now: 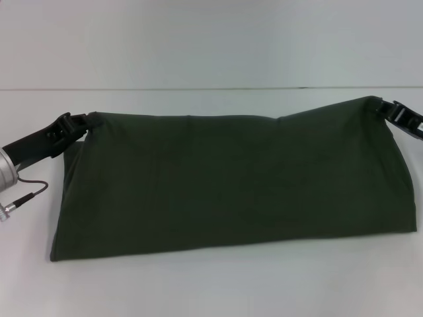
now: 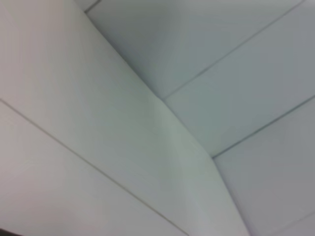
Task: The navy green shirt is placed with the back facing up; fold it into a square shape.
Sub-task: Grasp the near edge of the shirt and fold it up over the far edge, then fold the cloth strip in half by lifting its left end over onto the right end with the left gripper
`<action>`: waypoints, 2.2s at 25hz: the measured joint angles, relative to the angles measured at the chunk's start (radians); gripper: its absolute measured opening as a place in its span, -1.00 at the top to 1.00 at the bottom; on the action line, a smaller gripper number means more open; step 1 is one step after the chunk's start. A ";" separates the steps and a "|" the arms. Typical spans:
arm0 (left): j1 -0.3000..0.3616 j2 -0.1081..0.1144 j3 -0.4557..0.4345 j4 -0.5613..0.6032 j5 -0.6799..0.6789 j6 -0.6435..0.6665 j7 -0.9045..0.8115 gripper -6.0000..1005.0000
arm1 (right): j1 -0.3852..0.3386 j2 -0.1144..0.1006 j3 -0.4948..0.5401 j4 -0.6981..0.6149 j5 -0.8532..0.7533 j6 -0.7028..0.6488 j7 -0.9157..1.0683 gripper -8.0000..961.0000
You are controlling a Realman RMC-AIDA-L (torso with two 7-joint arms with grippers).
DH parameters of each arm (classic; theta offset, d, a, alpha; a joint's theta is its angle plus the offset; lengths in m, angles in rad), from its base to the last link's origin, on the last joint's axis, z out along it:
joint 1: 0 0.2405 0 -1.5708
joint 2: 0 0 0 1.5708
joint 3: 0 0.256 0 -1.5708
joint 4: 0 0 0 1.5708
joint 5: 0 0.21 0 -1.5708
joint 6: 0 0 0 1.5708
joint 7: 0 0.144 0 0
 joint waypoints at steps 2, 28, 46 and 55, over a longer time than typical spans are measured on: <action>0.003 -0.014 -0.002 -0.002 -0.023 -0.039 0.022 0.95 | 0.015 0.007 0.000 0.022 0.025 0.061 -0.034 0.73; -0.036 -0.094 0.003 -0.049 -0.189 -0.271 0.181 0.85 | 0.105 0.015 0.000 0.122 0.106 0.304 -0.234 0.64; -0.008 -0.053 0.100 -0.111 -0.297 -0.160 0.243 -0.26 | -0.037 -0.020 -0.013 0.107 0.215 -0.030 -0.258 -0.36; 0.106 0.115 0.409 -0.015 -0.272 0.094 -0.132 -0.34 | -0.215 -0.033 -0.239 -0.003 0.157 -0.529 -0.484 -0.46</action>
